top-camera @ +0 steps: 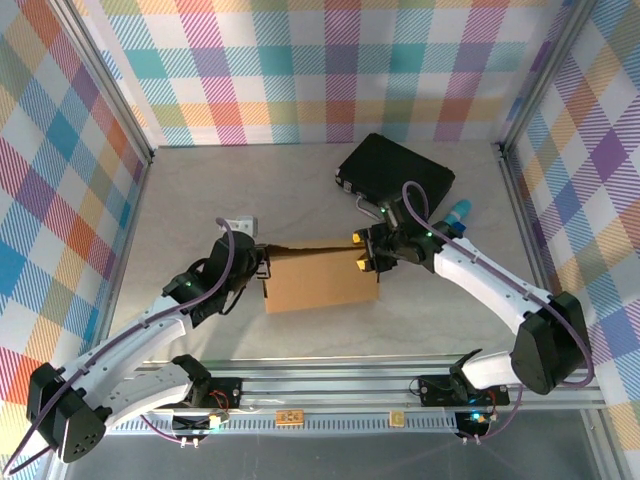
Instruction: Fold the paper box
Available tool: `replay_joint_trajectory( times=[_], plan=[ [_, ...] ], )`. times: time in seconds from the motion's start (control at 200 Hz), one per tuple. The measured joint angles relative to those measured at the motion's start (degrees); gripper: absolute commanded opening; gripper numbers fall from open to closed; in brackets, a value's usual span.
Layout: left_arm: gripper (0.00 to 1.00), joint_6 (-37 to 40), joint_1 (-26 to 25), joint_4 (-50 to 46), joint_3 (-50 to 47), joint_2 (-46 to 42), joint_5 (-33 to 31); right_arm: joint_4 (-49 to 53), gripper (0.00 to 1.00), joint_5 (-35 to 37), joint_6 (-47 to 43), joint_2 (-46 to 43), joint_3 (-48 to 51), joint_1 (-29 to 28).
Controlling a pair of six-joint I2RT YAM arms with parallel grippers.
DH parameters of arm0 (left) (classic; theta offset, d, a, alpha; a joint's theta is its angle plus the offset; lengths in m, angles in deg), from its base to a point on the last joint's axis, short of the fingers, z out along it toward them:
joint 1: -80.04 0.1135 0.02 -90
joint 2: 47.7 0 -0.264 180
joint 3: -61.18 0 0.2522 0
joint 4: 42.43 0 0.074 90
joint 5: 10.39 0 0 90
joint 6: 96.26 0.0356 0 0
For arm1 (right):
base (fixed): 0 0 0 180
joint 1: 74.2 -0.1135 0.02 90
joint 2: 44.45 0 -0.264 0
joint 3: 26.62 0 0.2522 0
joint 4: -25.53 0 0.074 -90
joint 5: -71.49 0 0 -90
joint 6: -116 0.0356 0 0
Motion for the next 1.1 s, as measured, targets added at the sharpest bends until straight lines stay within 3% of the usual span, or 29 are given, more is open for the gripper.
replay_joint_trajectory(
  times=[0.27,0.48,0.72,0.78,1.1],
  plan=[
    [0.00,6.49,0.79,12.37,-2.08,3.23,-7.28,-5.79,0.48,3.67,-2.56,6.05,-4.44,0.46],
    [0.00,10.40,4.31,23.23,-4.39,6.75,-7.30,-12.66,0.48,5.46,-5.46,11.50,-7.17,0.87],
    [0.00,11.52,4.37,27.87,-8.81,5.84,-6.91,-18.73,0.48,6.64,-6.29,12.15,-4.85,0.85],
    [0.14,11.41,4.37,27.69,-9.20,5.07,-6.25,-19.74,0.48,6.64,-6.54,12.11,-4.24,0.85],
    [0.42,7.08,4.13,21.49,-9.20,0.44,0.00,-22.91,0.46,6.38,-6.69,11.13,-1.40,0.57]
  ],
)
